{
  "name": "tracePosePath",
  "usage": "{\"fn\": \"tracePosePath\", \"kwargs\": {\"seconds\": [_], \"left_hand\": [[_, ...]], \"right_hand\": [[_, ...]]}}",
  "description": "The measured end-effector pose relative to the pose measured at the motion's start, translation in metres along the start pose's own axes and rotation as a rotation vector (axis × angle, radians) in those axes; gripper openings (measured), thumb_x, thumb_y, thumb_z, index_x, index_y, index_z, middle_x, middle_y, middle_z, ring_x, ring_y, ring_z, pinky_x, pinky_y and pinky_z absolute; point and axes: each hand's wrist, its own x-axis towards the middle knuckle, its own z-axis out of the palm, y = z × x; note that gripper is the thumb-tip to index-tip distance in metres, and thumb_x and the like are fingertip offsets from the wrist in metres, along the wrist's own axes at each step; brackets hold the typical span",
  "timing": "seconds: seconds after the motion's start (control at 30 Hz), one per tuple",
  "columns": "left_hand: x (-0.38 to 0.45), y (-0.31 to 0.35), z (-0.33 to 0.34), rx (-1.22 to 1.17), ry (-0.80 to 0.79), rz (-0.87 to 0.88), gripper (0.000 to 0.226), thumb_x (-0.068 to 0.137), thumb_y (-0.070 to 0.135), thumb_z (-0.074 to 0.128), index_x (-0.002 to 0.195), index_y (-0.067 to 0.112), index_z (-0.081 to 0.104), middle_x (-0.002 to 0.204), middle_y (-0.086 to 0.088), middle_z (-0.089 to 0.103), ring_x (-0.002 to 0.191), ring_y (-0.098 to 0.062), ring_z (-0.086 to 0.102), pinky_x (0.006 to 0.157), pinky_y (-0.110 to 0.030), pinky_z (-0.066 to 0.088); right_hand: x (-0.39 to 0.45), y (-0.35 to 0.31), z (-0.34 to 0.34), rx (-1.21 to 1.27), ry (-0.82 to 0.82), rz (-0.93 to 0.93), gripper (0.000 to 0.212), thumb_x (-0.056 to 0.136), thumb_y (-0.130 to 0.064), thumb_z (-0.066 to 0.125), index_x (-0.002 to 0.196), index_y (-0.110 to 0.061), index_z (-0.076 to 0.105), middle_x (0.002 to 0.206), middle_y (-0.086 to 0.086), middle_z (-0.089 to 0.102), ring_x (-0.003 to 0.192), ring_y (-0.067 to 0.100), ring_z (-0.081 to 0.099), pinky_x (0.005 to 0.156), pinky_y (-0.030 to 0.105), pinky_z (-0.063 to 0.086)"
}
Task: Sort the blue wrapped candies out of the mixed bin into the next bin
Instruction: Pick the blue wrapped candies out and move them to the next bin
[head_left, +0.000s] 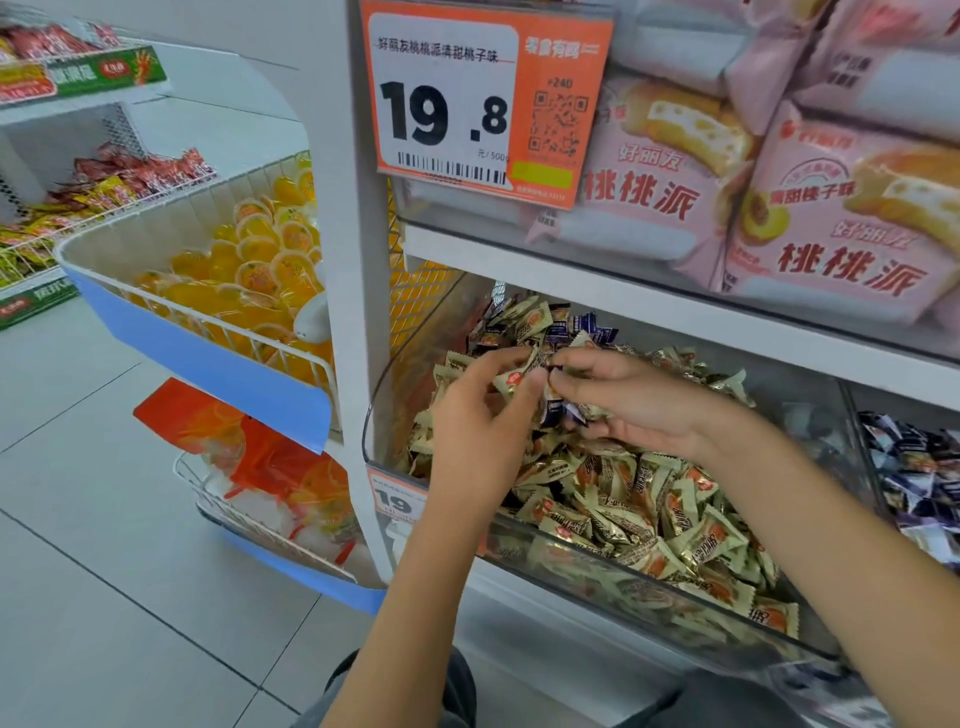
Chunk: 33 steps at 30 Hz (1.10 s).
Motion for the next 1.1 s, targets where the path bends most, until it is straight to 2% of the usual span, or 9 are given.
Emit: {"fn": "tracePosePath", "kwargs": {"seconds": [0.1, 0.2, 0.27, 0.33, 0.53, 0.7, 0.87, 1.0, 1.1], "left_hand": [[0.005, -0.001, -0.004, -0.034, 0.128, -0.053, 0.009, 0.089, 0.021, 0.06, 0.092, 0.025, 0.067, 0.051, 0.01, 0.058, 0.053, -0.024, 0.058, 0.057, -0.038, 0.057], [0.007, -0.007, -0.011, 0.038, 0.142, -0.087, 0.012, 0.083, 0.021, 0.06, 0.074, 0.022, 0.067, 0.069, 0.004, 0.065, 0.057, -0.006, 0.056, 0.059, -0.024, 0.048], [0.003, -0.007, -0.011, 0.181, 0.08, 0.026, 0.019, 0.082, 0.033, 0.058, 0.07, 0.02, 0.067, 0.083, 0.01, 0.065, 0.083, -0.004, 0.055, 0.075, -0.027, 0.042], [0.0, -0.004, -0.006, 0.192, -0.005, 0.128, 0.023, 0.083, 0.044, 0.061, 0.087, 0.023, 0.07, 0.093, 0.015, 0.063, 0.094, -0.007, 0.054, 0.081, -0.026, 0.041], [-0.005, -0.003, 0.005, 0.15, -0.117, 0.181, 0.043, 0.083, 0.024, 0.069, 0.124, 0.02, 0.059, 0.091, 0.023, 0.059, 0.069, 0.006, 0.061, 0.061, -0.004, 0.045], [-0.003, -0.009, 0.006, 0.036, -0.201, 0.083, 0.038, 0.085, 0.016, 0.067, 0.122, 0.018, 0.062, 0.109, 0.003, 0.069, 0.09, -0.007, 0.066, 0.079, -0.023, 0.055], [0.0, -0.01, 0.0, -0.192, -0.176, -0.092, 0.023, 0.081, 0.0, 0.069, 0.099, 0.013, 0.072, 0.09, -0.005, 0.073, 0.079, -0.02, 0.07, 0.07, -0.03, 0.059], [-0.001, -0.008, -0.002, -0.297, -0.107, -0.13, 0.025, 0.079, -0.002, 0.069, 0.089, 0.021, 0.071, 0.079, 0.003, 0.074, 0.066, -0.014, 0.068, 0.066, -0.022, 0.056], [-0.007, -0.004, 0.0, -0.3, -0.139, -0.097, 0.026, 0.079, 0.002, 0.071, 0.095, 0.023, 0.071, 0.088, 0.001, 0.074, 0.078, -0.012, 0.07, 0.069, -0.02, 0.055]], "right_hand": [[-0.005, 0.002, 0.002, 0.124, 0.041, 0.017, 0.02, 0.086, -0.021, 0.061, 0.106, -0.017, 0.061, 0.091, -0.004, 0.059, 0.062, 0.009, 0.053, 0.049, 0.017, 0.044], [-0.012, 0.001, -0.001, 0.312, 0.147, 0.051, 0.011, 0.084, -0.018, 0.062, 0.095, -0.022, 0.061, 0.099, -0.003, 0.055, 0.062, 0.012, 0.05, 0.055, 0.019, 0.04], [-0.016, 0.002, 0.002, 0.313, 0.169, 0.028, 0.015, 0.08, -0.02, 0.064, 0.095, -0.022, 0.063, 0.104, -0.003, 0.055, 0.063, 0.013, 0.05, 0.054, 0.019, 0.042], [-0.017, 0.003, 0.009, 0.281, 0.176, -0.007, 0.017, 0.079, -0.021, 0.065, 0.096, -0.02, 0.065, 0.108, 0.003, 0.059, 0.065, 0.013, 0.052, 0.055, 0.021, 0.046], [-0.019, 0.005, 0.023, 0.405, 0.166, -0.075, 0.019, 0.092, -0.017, 0.055, 0.109, -0.014, 0.063, 0.108, 0.012, 0.06, 0.084, 0.018, 0.056, 0.074, 0.029, 0.047], [-0.022, 0.01, 0.025, 0.487, 0.151, -0.092, 0.028, 0.096, -0.011, 0.047, 0.121, -0.009, 0.059, 0.103, 0.009, 0.06, 0.075, 0.012, 0.06, 0.075, 0.027, 0.054], [-0.034, 0.013, 0.02, 0.357, 0.127, -0.137, 0.035, 0.092, -0.008, 0.053, 0.124, -0.02, 0.058, 0.121, 0.005, 0.062, 0.099, 0.017, 0.067, 0.082, 0.034, 0.056], [-0.049, 0.015, 0.016, -0.194, 0.435, -0.244, 0.036, 0.093, -0.024, 0.053, 0.126, -0.038, 0.048, 0.134, -0.016, 0.051, 0.109, -0.002, 0.057, 0.098, 0.033, 0.046], [-0.056, 0.015, 0.033, -0.173, 0.527, -0.416, 0.052, 0.09, -0.037, 0.05, 0.139, -0.035, 0.032, 0.144, -0.023, 0.036, 0.125, -0.008, 0.04, 0.108, 0.024, 0.032]]}}
